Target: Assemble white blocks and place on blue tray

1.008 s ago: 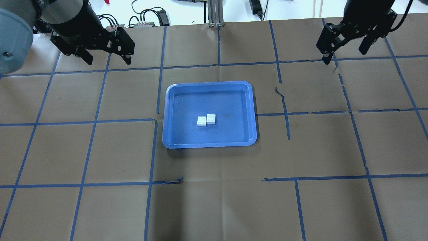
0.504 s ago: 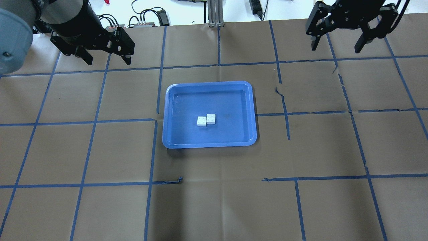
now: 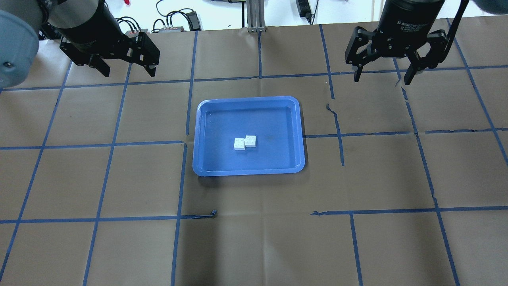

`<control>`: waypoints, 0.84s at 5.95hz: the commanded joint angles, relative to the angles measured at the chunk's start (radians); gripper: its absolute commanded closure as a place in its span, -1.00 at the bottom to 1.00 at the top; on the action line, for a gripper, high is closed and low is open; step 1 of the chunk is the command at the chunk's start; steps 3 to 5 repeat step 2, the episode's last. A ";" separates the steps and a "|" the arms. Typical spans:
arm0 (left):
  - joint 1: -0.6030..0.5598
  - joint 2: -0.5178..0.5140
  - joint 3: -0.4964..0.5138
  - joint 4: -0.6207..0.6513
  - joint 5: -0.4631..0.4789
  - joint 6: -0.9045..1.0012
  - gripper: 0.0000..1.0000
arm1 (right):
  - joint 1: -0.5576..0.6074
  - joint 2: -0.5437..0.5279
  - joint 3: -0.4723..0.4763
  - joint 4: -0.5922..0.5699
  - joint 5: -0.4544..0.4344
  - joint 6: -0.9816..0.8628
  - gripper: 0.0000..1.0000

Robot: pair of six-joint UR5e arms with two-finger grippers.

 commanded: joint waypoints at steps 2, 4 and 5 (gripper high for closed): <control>0.000 0.000 -0.001 0.001 0.000 0.000 -0.98 | 0.001 -0.016 0.033 -0.056 -0.006 -0.003 -1.00; 0.000 0.000 -0.001 0.001 0.000 0.000 -0.98 | 0.001 -0.016 0.033 -0.056 -0.006 -0.003 -1.00; 0.000 0.000 -0.001 0.001 0.000 0.000 -0.98 | 0.001 -0.016 0.033 -0.056 -0.006 -0.003 -1.00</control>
